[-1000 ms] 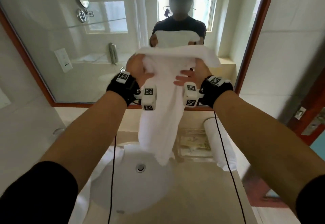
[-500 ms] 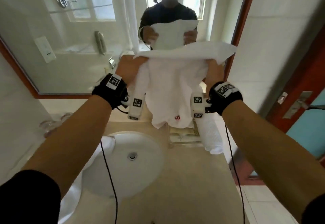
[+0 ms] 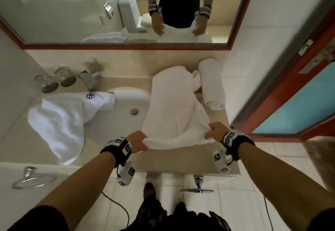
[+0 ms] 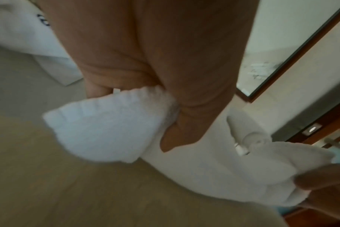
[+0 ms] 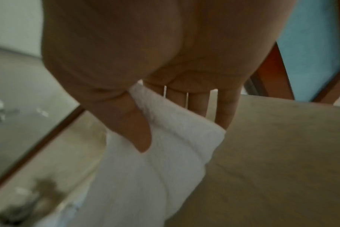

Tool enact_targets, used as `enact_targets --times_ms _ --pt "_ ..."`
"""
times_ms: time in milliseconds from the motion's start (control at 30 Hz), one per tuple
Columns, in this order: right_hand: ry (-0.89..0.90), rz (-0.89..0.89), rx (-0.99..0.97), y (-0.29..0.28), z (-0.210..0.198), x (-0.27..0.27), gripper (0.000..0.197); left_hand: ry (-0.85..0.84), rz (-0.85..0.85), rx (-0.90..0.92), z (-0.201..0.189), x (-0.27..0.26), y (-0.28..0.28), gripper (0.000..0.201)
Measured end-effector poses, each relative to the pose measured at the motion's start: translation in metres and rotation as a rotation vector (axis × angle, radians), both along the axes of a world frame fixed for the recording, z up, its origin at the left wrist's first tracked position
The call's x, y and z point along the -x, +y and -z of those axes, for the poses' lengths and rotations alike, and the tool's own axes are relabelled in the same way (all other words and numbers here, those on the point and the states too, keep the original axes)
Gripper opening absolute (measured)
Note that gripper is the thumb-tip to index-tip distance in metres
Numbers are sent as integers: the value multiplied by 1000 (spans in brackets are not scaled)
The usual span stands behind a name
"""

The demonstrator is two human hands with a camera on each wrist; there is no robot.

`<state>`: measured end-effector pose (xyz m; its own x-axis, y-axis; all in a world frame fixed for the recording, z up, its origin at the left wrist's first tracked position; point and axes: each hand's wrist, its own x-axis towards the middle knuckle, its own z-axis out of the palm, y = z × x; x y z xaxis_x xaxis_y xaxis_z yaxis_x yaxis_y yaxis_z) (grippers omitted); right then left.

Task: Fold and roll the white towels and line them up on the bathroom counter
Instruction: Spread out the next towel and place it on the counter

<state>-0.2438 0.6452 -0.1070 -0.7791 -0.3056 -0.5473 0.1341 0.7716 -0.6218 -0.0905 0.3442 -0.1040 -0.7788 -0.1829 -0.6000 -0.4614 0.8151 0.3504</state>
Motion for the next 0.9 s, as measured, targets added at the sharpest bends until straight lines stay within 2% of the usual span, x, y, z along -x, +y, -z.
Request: enact_targets --times_ms 67,167,400,600,667,733,900 --pt "-28 -120 -139 7 18 -12 43 -35 17 33 18 -17 2 29" --pt "6 -282 -261 12 26 -26 27 -26 78 107 32 -31 5 22" --pt "156 -534 -355 19 33 -53 44 27 131 227 53 -70 11 19" --pt "284 -664 -488 36 38 -84 51 238 308 411 51 -94 5 24" --pt "332 -690 -509 42 40 -100 53 309 405 479 48 -104 2 39" --pt "372 -714 -542 46 44 -117 55 329 405 491 53 -119 -3 47" --pt "408 -771 -613 59 60 -156 56 339 436 600 62 -160 -10 46"
